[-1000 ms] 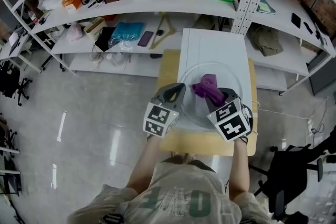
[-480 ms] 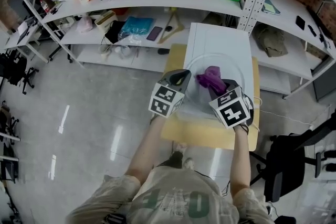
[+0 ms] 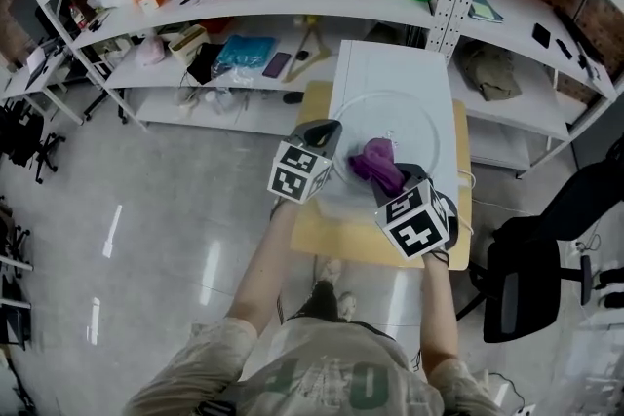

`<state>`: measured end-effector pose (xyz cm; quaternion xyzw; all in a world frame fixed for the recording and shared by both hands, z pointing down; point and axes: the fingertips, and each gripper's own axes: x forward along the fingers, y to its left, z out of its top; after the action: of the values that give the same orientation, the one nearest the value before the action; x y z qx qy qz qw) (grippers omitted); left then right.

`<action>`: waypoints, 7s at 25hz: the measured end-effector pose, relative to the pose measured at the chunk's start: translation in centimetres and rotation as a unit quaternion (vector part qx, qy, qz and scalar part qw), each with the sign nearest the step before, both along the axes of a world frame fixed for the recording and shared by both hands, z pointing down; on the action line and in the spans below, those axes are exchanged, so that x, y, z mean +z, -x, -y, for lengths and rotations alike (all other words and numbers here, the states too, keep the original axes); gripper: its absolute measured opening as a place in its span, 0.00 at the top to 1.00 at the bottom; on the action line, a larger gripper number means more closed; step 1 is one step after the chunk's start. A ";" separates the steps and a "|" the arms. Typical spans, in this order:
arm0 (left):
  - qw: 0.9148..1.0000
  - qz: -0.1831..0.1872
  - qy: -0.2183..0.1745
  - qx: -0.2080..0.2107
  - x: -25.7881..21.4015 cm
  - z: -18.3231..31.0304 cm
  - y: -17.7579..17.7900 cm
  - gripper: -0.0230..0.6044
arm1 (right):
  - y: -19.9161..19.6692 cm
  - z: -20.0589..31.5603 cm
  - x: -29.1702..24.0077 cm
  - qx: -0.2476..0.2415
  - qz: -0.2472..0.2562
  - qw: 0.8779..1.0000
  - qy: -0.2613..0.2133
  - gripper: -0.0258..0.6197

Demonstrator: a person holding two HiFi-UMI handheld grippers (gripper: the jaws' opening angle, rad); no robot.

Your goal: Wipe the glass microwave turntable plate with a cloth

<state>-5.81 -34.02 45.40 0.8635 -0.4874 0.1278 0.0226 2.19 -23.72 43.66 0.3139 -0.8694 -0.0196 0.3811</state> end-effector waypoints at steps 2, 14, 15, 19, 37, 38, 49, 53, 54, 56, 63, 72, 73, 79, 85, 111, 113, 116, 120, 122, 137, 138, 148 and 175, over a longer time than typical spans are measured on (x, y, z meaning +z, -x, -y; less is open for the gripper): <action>1.000 0.001 0.000 -0.001 0.0 -0.1 0.1 0.96 | -0.1 -1.0 0.0 -0.003 0.003 1.000 0.000 0.87; 1.000 -0.019 0.000 -0.003 0.1 -0.6 0.1 0.96 | -1.8 1.8 -2.0 0.070 0.062 0.996 -0.006 0.87; 1.000 -0.020 0.000 -0.003 0.0 -0.7 0.1 0.96 | -2.1 3.1 -2.3 0.079 0.057 0.995 -0.015 0.87; 1.000 -0.026 -0.001 -0.001 -0.2 -0.5 -0.1 0.96 | -3.4 9.4 -2.8 0.114 0.036 0.992 -0.043 0.87; 1.000 -0.029 -0.003 -0.001 -0.1 -0.7 0.2 0.96 | -2.5 12.8 -0.6 0.114 0.002 0.993 -0.006 0.87; 1.000 -0.029 -0.003 -0.002 -0.1 -0.7 0.2 0.96 | -2.6 11.9 -0.5 0.111 0.005 0.994 -0.001 0.87; 0.999 -0.033 -0.001 -0.001 -0.2 -0.6 0.2 0.96 | -2.4 2.5 -0.3 0.071 0.000 0.997 0.018 0.87; 1.000 -0.029 -0.002 -0.002 -0.2 -0.5 0.2 0.96 | -2.2 0.3 -0.3 0.055 -0.007 0.998 0.019 0.87; 1.000 -0.028 -0.002 -0.002 -0.2 -0.5 0.2 0.96 | -2.2 -0.1 -0.2 0.054 -0.006 0.998 0.020 0.87; 1.000 -0.027 -0.002 -0.002 -0.2 -0.5 0.1 0.96 | -2.3 -0.9 -0.1 0.053 -0.004 0.998 0.021 0.87; 1.000 -0.028 -0.002 -0.005 -0.1 -0.5 0.2 0.96 | -2.2 -2.8 0.0 0.038 0.005 0.999 0.033 0.87; 1.000 -0.030 -0.001 -0.005 0.0 -0.5 0.1 0.96 | -4.2 2.6 -3.2 0.071 0.018 0.997 -0.012 0.87; 1.000 -0.030 -0.001 -0.006 0.0 -0.5 0.1 0.96 | -4.5 4.1 -3.6 0.078 0.019 0.997 -0.019 0.87; 1.000 -0.030 -0.001 -0.005 -0.1 -0.5 -0.1 0.96 | -6.5 13.1 -3.7 0.133 0.008 0.991 -0.034 0.87; 1.000 -0.030 -0.001 -0.004 0.2 -0.6 0.0 0.96 | -7.4 15.8 -1.4 0.158 -0.007 0.987 -0.023 0.87; 1.000 -0.029 -0.001 -0.009 -0.3 -0.8 0.4 0.96 | -6.0 -0.3 -1.0 0.103 -0.007 0.994 -0.018 0.87; 1.000 -0.029 -0.001 -0.009 -0.2 -0.9 0.4 0.96 | -6.1 -1.3 -0.9 0.101 -0.005 0.995 -0.015 0.87; 1.000 -0.028 -0.002 -0.009 -0.2 -0.9 0.4 0.96 | -6.3 -2.0 -0.7 0.099 -0.005 0.995 -0.014 0.87; 1.000 -0.028 -0.001 -0.009 -0.1 -0.9 0.3 0.96 | -6.3 -2.5 -0.7 0.092 -0.015 0.996 -0.015 0.87; 1.000 -0.029 -0.001 -0.009 -0.1 -0.9 0.3 0.96 | -6.3 -2.6 -0.7 0.085 -0.019 0.996 -0.016 0.87; 0.999 -0.030 -0.001 -0.010 -0.2 -1.0 0.2 0.96 | -9.5 11.3 -5.9 0.154 -0.021 0.984 -0.088 0.87; 1.000 -0.030 -0.001 -0.010 -0.2 -1.0 0.2 0.96 | -9.6 12.1 -5.6 0.156 -0.023 0.984 -0.086 0.87; 1.000 -0.030 -0.003 -0.008 -0.1 -0.9 0.2 0.96 | -9.1 13.7 -2.0 0.158 -0.037 0.985 -0.054 0.87; 1.000 -0.028 -0.001 -0.014 -0.2 -0.9 0.4 0.96 | -8.4 -1.8 -1.8 0.127 0.005 0.991 -0.042 0.87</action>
<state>-6.24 -33.16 45.22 0.8600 -0.4985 0.1025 0.0370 10.61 -21.90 41.86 0.4376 -0.8230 -0.0056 0.3623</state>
